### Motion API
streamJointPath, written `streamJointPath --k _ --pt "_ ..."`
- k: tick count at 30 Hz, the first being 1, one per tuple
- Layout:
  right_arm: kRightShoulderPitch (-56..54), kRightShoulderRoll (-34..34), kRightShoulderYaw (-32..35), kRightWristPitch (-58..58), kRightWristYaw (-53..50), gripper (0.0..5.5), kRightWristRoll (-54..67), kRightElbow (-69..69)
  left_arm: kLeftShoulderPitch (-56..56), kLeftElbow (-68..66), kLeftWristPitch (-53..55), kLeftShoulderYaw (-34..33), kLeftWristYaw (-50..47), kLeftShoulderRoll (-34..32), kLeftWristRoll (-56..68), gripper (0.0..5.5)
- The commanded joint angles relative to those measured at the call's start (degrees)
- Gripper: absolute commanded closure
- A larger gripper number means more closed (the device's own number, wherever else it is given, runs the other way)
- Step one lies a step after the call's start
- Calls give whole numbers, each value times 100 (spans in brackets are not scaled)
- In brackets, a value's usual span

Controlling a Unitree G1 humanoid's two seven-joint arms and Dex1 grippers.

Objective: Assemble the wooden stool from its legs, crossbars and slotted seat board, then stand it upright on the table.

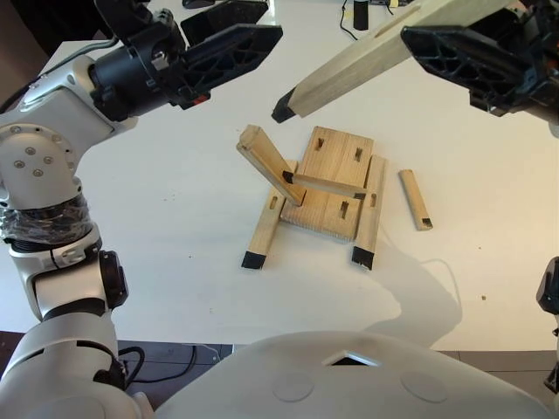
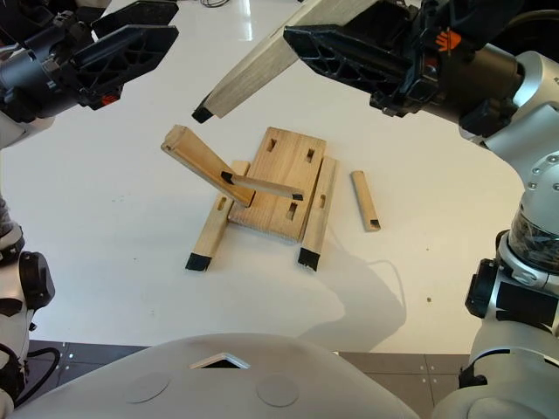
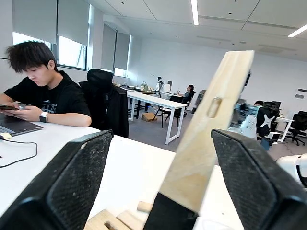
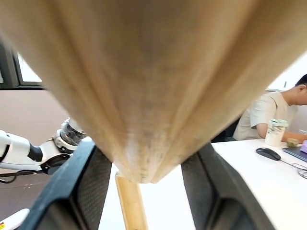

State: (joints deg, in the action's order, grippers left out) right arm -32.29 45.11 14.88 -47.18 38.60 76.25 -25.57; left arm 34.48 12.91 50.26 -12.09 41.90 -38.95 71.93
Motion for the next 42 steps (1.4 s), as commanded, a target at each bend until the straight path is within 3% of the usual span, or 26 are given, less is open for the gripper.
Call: streamJointPath --k 1,8,16,21,34,42 --pt "200 42 205 0 -118 347 53 -161 -217 -344 -372 287 304 -26 -909 170" --pt "1324 677 1054 266 267 347 -902 -193 -984 -2178 -2798 1335 954 -294 -4011 170" --pt "2813 699 231 1562 1140 347 -3157 -634 -1773 -2716 -4763 2110 1097 415 -5596 170" --pt "3371 688 -219 2001 1382 347 -3873 -859 -1944 -2718 -5168 2183 1157 564 -5902 170" --pt "4021 457 -149 2103 1581 347 -3769 -1184 -2273 -2395 -5418 2398 1380 586 -6390 170" --pt "4276 188 -801 2697 1545 347 -4626 -889 -2099 -2442 -5348 2422 1573 586 -6447 170"
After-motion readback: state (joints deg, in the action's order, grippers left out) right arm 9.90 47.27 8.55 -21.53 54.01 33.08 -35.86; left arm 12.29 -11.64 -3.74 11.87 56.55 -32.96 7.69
